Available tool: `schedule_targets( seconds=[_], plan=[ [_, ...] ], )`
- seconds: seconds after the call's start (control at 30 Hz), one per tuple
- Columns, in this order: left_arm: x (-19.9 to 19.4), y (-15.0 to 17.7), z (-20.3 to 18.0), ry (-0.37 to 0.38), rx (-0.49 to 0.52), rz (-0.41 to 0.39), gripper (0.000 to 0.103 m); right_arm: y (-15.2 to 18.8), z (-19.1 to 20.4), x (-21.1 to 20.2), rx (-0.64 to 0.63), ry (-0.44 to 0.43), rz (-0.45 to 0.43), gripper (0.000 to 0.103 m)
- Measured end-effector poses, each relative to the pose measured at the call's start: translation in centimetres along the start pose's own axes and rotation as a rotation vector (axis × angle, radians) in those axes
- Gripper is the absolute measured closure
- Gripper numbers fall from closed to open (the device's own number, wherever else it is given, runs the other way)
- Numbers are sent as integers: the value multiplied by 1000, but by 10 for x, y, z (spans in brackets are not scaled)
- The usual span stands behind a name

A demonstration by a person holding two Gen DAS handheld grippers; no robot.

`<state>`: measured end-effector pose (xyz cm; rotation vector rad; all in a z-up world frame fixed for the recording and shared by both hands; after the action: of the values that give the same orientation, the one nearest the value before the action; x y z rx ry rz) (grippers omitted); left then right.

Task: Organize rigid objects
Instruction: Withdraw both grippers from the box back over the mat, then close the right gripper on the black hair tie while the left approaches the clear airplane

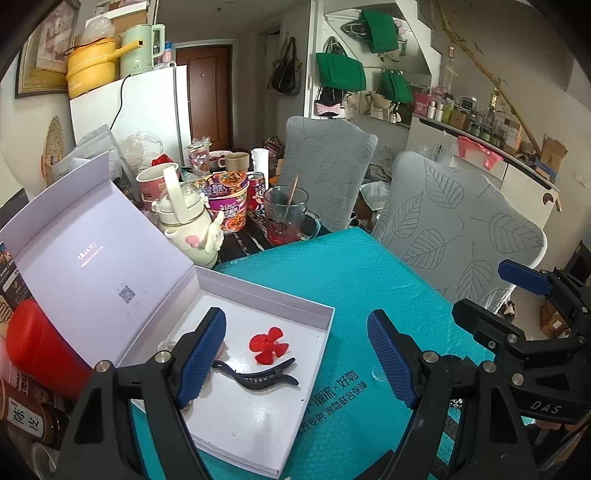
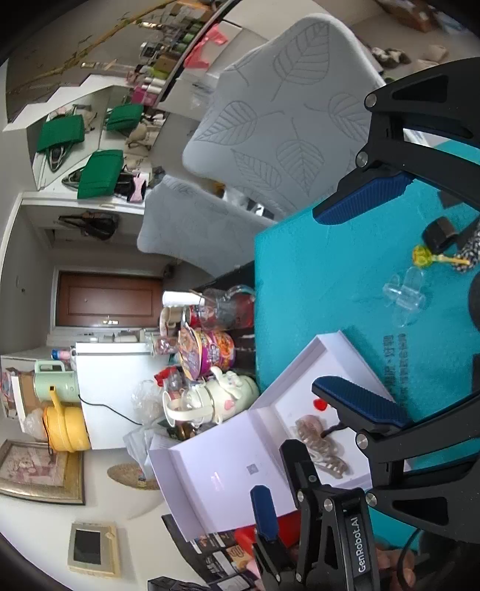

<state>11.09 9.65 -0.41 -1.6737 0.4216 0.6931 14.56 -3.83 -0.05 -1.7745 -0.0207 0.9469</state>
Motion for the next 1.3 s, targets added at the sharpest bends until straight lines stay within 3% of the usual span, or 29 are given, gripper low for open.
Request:
schedule_targets(
  seconds=[0.3, 0.73, 1.03, 1.2, 1.3],
  plan=[
    [6, 17, -43, 110, 52, 34, 24, 33, -37, -17, 94, 72, 26, 17],
    [22, 41, -70, 105, 114, 74, 24, 86, -68, -12, 162, 72, 94, 17],
    [43, 67, -85, 118, 103, 153, 24, 114, -83, 2, 183, 44, 113, 17],
    [53, 75, -90, 137, 85, 162, 24, 134, -90, 18, 157, 39, 141, 29],
    [59, 80, -87, 132, 49, 171, 24, 145, -89, 29, 170, -25, 150, 37]
  ],
)
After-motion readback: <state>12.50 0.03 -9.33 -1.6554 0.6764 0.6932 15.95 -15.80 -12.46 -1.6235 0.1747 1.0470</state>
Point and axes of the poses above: each gripper's, at about its wrist camera, not at the fingertips, and x roughly the way its jaws point, z to its left, y to its underside, the point moved 10 cm from there along x, roughly the way its jaws point, and after that the axes turned 4 degrees about -x, right-handed, at the moved point
